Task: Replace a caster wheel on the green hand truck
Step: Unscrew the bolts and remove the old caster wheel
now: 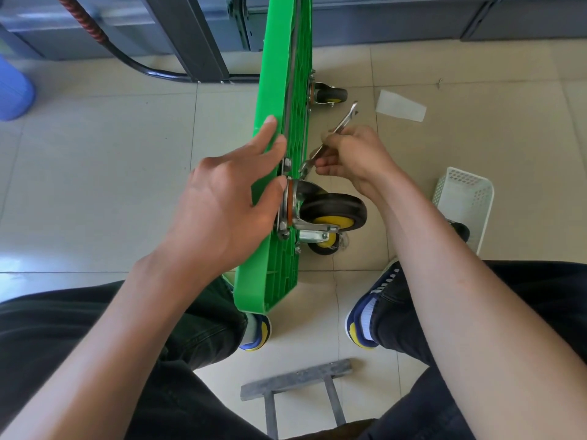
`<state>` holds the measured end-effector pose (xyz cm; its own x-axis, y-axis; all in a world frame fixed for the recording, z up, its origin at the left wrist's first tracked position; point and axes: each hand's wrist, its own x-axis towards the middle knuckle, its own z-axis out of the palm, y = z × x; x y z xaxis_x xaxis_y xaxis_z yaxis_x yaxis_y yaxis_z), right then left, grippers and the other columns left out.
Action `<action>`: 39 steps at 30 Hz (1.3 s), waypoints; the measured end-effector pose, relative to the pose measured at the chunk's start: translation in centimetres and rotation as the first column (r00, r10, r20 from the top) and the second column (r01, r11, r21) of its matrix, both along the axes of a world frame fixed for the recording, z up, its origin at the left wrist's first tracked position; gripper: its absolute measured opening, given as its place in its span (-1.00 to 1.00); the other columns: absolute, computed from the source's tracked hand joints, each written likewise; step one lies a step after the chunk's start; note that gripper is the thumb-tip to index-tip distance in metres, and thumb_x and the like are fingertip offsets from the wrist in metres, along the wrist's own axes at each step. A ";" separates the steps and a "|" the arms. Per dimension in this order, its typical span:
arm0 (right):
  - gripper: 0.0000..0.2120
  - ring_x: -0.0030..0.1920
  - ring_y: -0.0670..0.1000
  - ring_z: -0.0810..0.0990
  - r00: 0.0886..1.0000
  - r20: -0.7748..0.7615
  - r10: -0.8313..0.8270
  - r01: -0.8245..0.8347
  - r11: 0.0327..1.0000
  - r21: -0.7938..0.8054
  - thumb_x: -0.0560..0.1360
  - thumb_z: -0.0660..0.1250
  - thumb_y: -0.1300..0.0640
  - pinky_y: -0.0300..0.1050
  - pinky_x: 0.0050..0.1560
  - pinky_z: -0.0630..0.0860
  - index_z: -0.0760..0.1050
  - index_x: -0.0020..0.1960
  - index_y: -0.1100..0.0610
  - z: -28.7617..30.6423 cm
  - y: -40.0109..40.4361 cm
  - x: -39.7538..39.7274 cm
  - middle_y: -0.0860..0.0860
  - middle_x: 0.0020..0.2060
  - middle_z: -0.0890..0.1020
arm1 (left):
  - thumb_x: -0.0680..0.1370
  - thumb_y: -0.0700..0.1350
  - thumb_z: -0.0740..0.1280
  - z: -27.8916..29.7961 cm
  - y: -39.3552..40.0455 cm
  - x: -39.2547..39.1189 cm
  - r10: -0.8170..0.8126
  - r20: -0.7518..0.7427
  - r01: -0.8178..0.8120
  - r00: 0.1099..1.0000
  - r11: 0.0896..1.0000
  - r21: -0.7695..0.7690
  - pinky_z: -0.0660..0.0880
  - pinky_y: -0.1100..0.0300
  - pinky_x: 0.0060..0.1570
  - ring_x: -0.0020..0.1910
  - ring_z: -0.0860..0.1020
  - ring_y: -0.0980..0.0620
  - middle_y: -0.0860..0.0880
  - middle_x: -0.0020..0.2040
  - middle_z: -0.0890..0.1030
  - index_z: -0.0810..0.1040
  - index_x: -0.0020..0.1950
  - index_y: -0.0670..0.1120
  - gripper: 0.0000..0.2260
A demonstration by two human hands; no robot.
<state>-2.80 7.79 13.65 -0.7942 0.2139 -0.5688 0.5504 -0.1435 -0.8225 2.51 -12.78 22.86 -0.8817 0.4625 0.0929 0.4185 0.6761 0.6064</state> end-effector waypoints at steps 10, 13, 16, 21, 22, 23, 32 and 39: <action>-0.89 -0.42 0.05 0.66 0.992 0.130 -0.004 0.031 0.977 -0.211 0.65 0.27 0.30 -0.10 -0.28 0.66 0.46 0.12 0.35 -1.5 -0.6 -0.7 0.22 -0.28 0.64 | 0.57 -0.14 0.35 -0.2 0.0 -0.1 0.016 -0.015 -0.016 1.000 1.000 0.015 0.38 0.35 -0.24 -0.52 0.38 0.43 0.01 0.48 0.43 0.57 0.39 -0.10 -0.62; -0.81 -0.39 0.06 0.67 0.990 0.136 0.022 0.007 0.977 -0.211 0.65 0.28 0.28 -0.11 -0.27 0.65 0.47 0.20 0.38 -1.6 -0.7 -0.8 0.23 -0.24 0.65 | 0.57 -0.14 0.35 -0.2 -0.1 0.0 0.021 -0.012 -0.020 1.000 1.000 0.021 0.41 0.30 -0.22 -0.53 0.38 0.43 0.01 0.48 0.43 0.57 0.39 -0.10 -0.62; -0.73 -0.36 0.06 0.68 0.992 0.122 0.041 -0.015 0.978 -0.210 0.65 0.29 0.28 -0.11 -0.28 0.65 0.45 0.28 0.43 -1.6 -0.4 -0.9 0.25 -0.19 0.65 | 0.58 -0.13 0.36 0.0 -0.1 0.0 0.033 0.007 -0.033 0.999 0.999 0.008 0.47 0.23 -0.22 -0.53 0.39 0.40 0.06 0.50 0.40 0.55 0.41 -0.07 -0.62; -0.69 -0.35 0.07 0.67 0.991 0.116 0.063 -0.040 0.980 -0.194 0.65 0.30 0.26 -0.11 -0.28 0.64 0.45 0.31 0.43 -1.5 -0.6 -1.4 0.27 -0.14 0.64 | 0.58 -0.16 0.37 0.1 0.0 0.0 0.024 0.004 -0.024 1.000 1.000 0.006 0.42 0.30 -0.24 -0.53 0.39 0.40 0.03 0.50 0.41 0.56 0.41 -0.08 -0.62; -0.69 -0.35 0.07 0.67 0.990 0.124 0.072 -0.047 0.980 -0.196 0.65 0.30 0.26 -0.12 -0.29 0.64 0.45 0.32 0.43 -1.5 -0.7 -1.5 0.27 -0.12 0.64 | 0.58 -0.15 0.37 0.1 0.0 0.0 0.020 0.004 -0.020 1.000 1.000 0.005 0.40 0.32 -0.25 -0.53 0.39 0.40 0.03 0.50 0.41 0.56 0.41 -0.08 -0.62; -0.69 -0.35 0.06 0.67 0.987 0.135 0.087 -0.059 0.978 -0.199 0.65 0.30 0.25 -0.13 -0.29 0.64 0.45 0.32 0.42 -1.4 -0.8 -1.6 0.27 -0.10 0.64 | 0.58 -0.15 0.36 0.1 0.0 0.0 0.018 0.006 -0.018 1.000 1.000 0.002 0.40 0.33 -0.27 -0.53 0.40 0.38 0.04 0.50 0.41 0.56 0.41 -0.08 -0.62; -0.72 -0.32 0.07 0.67 0.980 0.065 0.187 -0.184 0.981 -0.061 0.66 0.30 0.23 -0.11 -0.25 0.64 0.46 0.30 0.37 -0.8 -0.9 -2.5 0.21 -0.19 0.64 | 0.58 -0.13 0.34 0.0 0.0 -0.2 0.002 -0.003 -0.002 1.000 1.000 -0.007 0.40 0.46 -0.39 -0.55 0.42 0.28 0.02 0.50 0.41 0.55 0.41 -0.10 -0.62; -0.76 -0.26 0.16 0.70 0.932 -0.185 0.311 -0.226 0.900 0.373 0.67 0.27 0.15 0.11 -0.17 0.68 0.48 0.29 0.23 0.8 -2.6 -0.6 0.22 -0.19 0.69 | 0.57 -0.19 0.39 -0.6 0.0 -0.3 0.011 -0.033 -0.010 0.999 1.000 0.004 0.42 0.30 -0.20 -0.43 0.39 0.51 -0.01 0.48 0.44 0.59 0.37 -0.12 -0.64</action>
